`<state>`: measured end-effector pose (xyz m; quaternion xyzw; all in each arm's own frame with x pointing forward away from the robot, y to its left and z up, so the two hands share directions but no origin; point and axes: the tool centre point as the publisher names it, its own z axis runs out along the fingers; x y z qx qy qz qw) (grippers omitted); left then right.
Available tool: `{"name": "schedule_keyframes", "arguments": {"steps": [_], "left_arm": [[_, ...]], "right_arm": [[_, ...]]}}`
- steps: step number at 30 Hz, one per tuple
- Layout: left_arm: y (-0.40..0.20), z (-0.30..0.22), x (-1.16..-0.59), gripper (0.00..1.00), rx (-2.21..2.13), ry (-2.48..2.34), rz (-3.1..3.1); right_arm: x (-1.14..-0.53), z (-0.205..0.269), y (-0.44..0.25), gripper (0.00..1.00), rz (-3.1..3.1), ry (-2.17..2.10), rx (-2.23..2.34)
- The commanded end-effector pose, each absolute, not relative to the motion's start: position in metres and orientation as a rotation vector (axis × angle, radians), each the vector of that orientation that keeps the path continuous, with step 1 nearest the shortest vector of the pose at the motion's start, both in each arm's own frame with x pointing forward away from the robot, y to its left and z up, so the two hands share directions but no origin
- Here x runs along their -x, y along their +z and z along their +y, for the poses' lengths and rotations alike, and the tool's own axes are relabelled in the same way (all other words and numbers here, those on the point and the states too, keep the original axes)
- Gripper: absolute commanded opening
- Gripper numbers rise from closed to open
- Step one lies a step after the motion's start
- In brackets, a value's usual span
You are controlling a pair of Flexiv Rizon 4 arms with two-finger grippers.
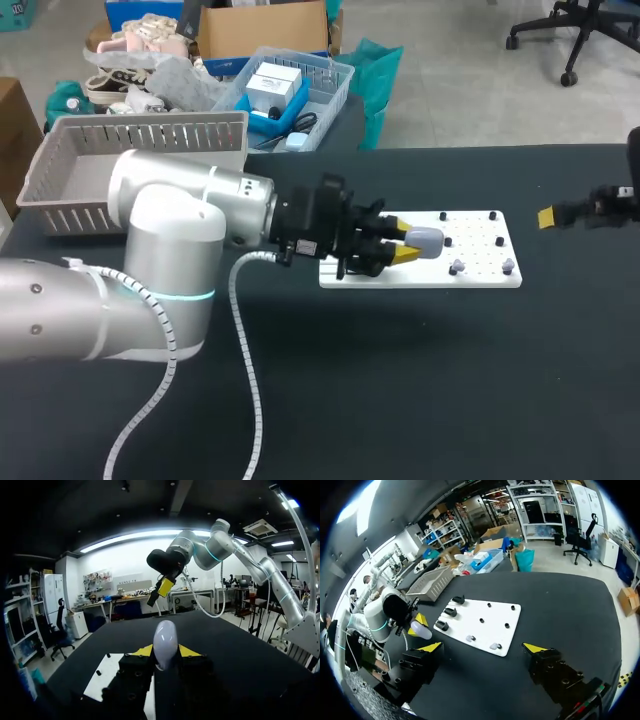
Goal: Pick up each earbud case from the left stands, insert the matching earbuds, close the lid, and place the case in the box.
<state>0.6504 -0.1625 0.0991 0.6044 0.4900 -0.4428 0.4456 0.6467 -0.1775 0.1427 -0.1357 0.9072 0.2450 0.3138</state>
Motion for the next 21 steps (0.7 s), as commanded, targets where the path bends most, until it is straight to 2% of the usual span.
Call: {"name": "schedule_keyframes", "arguments": {"steps": [1,21], "left_arm": [[0.097,-0.165,-0.656,0.00,-1.514,-1.113,1.208],[0.091,-0.162,-0.656,0.00,-1.488,-1.115,1.228]], "right_arm": [[-0.623,-0.165,0.148,1.00,2.380,0.634,0.394],[-0.599,-0.112,0.134,1.00,2.384,0.629,0.532]]}}
